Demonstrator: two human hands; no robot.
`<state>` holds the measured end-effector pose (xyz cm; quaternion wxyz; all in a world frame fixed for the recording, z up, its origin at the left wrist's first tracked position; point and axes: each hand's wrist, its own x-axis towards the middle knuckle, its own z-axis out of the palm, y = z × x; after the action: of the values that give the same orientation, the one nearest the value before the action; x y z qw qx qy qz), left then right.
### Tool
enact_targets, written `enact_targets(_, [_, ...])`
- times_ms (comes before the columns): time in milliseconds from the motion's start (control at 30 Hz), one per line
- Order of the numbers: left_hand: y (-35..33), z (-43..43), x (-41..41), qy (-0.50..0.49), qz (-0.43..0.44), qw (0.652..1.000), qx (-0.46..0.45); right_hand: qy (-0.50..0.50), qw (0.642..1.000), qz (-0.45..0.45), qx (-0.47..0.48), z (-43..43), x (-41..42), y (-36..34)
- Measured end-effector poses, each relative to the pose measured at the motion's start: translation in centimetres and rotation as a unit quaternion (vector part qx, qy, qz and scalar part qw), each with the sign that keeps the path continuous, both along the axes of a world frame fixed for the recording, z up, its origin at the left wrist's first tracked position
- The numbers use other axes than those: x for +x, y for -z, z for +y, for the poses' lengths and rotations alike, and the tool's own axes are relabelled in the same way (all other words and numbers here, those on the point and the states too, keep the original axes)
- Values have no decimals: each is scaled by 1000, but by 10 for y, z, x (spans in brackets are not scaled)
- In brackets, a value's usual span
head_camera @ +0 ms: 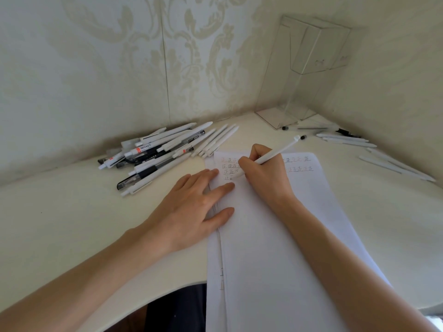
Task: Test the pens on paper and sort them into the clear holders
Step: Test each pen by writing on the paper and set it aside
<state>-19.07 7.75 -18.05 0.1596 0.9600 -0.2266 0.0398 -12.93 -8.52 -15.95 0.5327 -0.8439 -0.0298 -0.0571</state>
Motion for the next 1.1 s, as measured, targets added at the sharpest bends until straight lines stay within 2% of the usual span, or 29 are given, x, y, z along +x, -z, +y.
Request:
enact_targets(233, [-2,-1,0,4,-2,1000,-1,18,999,-23,15,-2,0,2])
enact_targets(367, [-4,-1,-2,7,-9,1000,-3,-28,996,-12,84,-3,-4,-1])
enact_targets(433, [-3,0,-1,4,-31,999,-26,-55,996,-30,64,-5,-6,-1])
enact_targets(600, [-3,5,1,8,-55,986,-154,-112,992,-48,-25,-7,-3,0])
enact_targets(800, [2,7,5,113,-82,984,-115,-169,985,-26,6,-4,-7,0])
enact_targets(967, [6,7,8,115,-62,975,-181,-180,983,-34,18,-5,-7,-1])
enact_targets(1100, [7,9,10,93,-30,977,-189,-190,980,-53,8,-5,-5,1])
